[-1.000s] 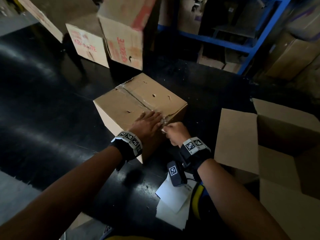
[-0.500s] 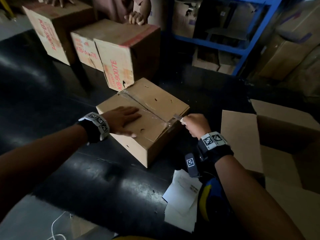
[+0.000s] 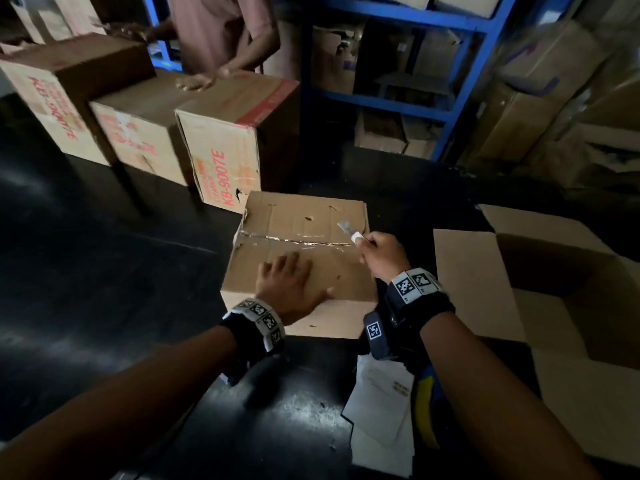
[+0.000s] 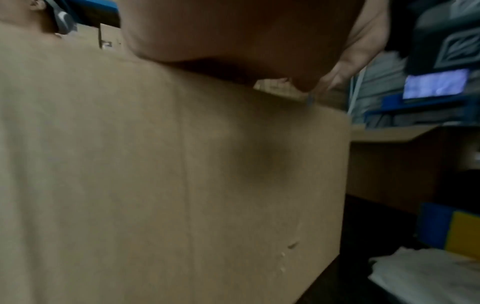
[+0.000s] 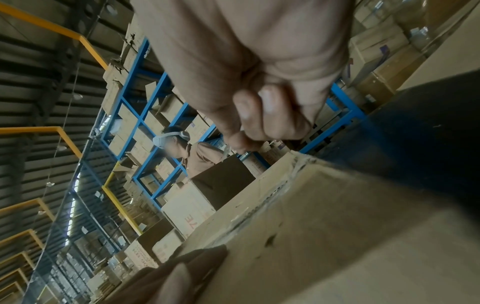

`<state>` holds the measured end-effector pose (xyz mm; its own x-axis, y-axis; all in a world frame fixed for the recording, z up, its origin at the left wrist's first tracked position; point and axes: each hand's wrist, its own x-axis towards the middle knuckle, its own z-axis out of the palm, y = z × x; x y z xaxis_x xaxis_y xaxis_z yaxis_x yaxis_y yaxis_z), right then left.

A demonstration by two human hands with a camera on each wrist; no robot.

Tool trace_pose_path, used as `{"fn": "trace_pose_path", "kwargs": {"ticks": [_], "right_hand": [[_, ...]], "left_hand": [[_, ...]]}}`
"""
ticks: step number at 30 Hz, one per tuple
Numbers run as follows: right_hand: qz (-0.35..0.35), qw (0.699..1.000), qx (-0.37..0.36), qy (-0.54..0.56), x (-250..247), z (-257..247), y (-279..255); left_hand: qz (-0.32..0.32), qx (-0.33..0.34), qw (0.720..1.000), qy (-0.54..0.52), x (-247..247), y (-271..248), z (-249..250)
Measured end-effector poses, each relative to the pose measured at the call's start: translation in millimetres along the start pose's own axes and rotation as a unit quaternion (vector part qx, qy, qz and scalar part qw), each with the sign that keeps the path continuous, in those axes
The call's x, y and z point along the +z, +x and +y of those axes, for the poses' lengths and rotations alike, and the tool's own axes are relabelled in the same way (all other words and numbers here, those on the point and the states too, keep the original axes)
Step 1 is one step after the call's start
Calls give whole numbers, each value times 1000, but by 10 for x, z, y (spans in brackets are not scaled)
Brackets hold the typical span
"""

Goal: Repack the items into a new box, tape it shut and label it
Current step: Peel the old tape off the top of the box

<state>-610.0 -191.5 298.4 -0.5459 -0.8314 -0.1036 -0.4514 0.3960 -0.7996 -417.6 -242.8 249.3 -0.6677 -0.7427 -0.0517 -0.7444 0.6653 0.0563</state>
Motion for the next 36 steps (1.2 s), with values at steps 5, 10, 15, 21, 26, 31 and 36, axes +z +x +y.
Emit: {"fn": "trace_pose_path", "kwargs": {"ticks": [5, 10, 15, 21, 26, 31, 36], "right_hand": [[18, 1000, -1, -19, -40, 50, -43], [6, 999, 44, -14, -27, 115, -57], [-17, 997, 74, -14, -75, 95, -81], [9, 999, 44, -28, -134, 81, -137], [-11, 999, 38, 6, -163, 150, -227], [-12, 998, 47, 28, -115, 192, -301], [-2, 993, 87, 76, -61, 122, -365]], "left_hand": [[-32, 207, 977, 34, -211, 112, -505], [-87, 206, 970, 91, -137, 238, -1029], [-23, 118, 993, 14, -45, 229, -751], [12, 10, 1000, -26, 50, 60, 98], [2, 231, 973, 4, -72, 115, -151], [-70, 312, 938, 134, -114, 372, -780], [-48, 267, 960, 74, 5, 363, -561]]}}
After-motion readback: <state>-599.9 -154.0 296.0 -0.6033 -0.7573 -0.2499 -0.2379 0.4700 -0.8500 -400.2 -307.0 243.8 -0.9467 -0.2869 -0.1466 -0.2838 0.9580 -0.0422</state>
